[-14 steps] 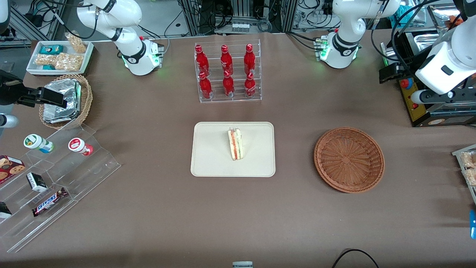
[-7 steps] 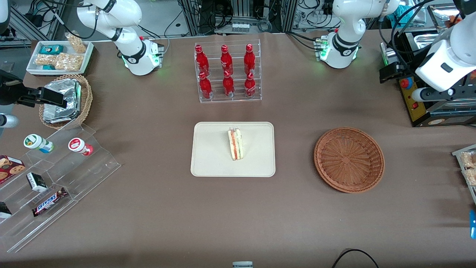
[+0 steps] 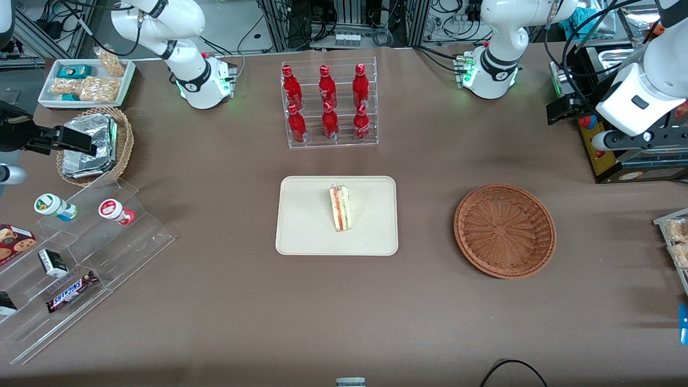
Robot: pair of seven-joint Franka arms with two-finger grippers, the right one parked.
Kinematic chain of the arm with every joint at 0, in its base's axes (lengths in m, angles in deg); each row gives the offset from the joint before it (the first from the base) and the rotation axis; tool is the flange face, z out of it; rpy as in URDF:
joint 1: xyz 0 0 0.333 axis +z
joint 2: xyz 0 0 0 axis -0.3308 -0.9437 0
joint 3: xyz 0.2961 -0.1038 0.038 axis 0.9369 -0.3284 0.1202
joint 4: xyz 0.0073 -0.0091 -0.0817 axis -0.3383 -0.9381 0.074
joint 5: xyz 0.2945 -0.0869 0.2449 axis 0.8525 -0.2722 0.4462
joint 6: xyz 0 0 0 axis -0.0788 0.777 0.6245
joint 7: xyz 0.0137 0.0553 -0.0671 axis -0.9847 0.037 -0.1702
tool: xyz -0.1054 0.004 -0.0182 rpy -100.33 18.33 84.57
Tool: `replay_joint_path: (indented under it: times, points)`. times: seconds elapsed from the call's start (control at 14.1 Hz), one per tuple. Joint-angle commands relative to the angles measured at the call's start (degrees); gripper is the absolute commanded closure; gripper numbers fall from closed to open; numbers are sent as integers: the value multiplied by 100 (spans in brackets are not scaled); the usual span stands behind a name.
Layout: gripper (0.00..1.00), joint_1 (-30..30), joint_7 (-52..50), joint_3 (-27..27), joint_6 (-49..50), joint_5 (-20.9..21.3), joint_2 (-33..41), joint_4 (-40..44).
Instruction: Place sandwich from basket to tray
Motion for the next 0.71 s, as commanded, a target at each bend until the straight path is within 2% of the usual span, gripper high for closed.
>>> replay_joint_path:
  times: [0.0, 0.64]
  points:
    - [0, 93, -66, -106, -61, 24, 59, -53]
    - [0, 128, -39, -89, -237, 32, -99, 26]
